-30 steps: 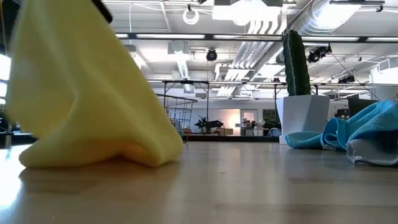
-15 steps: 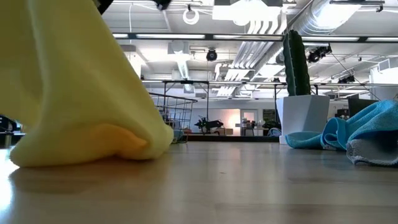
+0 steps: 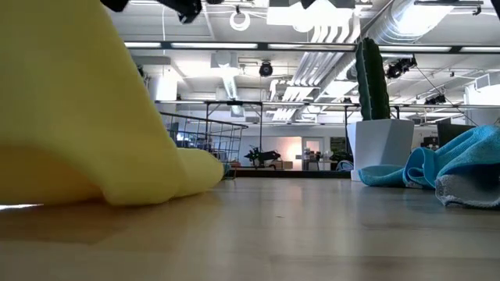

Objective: Fold microfiber towels
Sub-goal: Fold the yellow microfiber towel

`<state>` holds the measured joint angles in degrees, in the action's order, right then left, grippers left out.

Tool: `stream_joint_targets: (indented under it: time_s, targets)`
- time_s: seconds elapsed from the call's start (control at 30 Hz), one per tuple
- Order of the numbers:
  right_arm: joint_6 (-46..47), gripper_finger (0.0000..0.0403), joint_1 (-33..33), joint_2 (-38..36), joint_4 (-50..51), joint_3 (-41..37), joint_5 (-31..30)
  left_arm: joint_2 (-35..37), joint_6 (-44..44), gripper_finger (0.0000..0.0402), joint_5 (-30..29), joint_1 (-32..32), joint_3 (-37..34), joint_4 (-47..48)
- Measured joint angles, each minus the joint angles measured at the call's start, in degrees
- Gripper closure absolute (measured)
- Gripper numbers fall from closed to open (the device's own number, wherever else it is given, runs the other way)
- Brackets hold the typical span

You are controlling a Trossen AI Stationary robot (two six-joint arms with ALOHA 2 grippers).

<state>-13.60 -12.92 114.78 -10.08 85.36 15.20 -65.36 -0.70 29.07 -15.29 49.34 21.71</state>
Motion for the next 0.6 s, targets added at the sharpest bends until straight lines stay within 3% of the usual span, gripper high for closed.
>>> stream_joint_targets:
  time_s: [0.17, 0.27, 0.4, 0.6]
  targets:
    - [3.5, 0.0215, -1.0, -4.0, 13.4, 0.0, -1.5, 0.0, 0.5, 0.0401, 1.9, -0.5, 8.3, 15.4]
    - [4.9, 0.0215, -2.1, -6.2, 18.8, 0.0, -2.7, 0.0, 0.5, 0.0401, 1.9, -0.6, 14.2, 19.7]
    - [6.7, 0.0215, -3.7, -10.6, 25.1, 0.0, -5.0, 0.0, -1.4, 0.0401, 2.1, 0.4, 23.2, 21.9]
    - [7.3, 0.0215, -6.3, -16.8, 29.7, 0.0, -16.1, 0.2, -7.2, 0.0401, 2.3, 0.8, 32.1, 17.4]
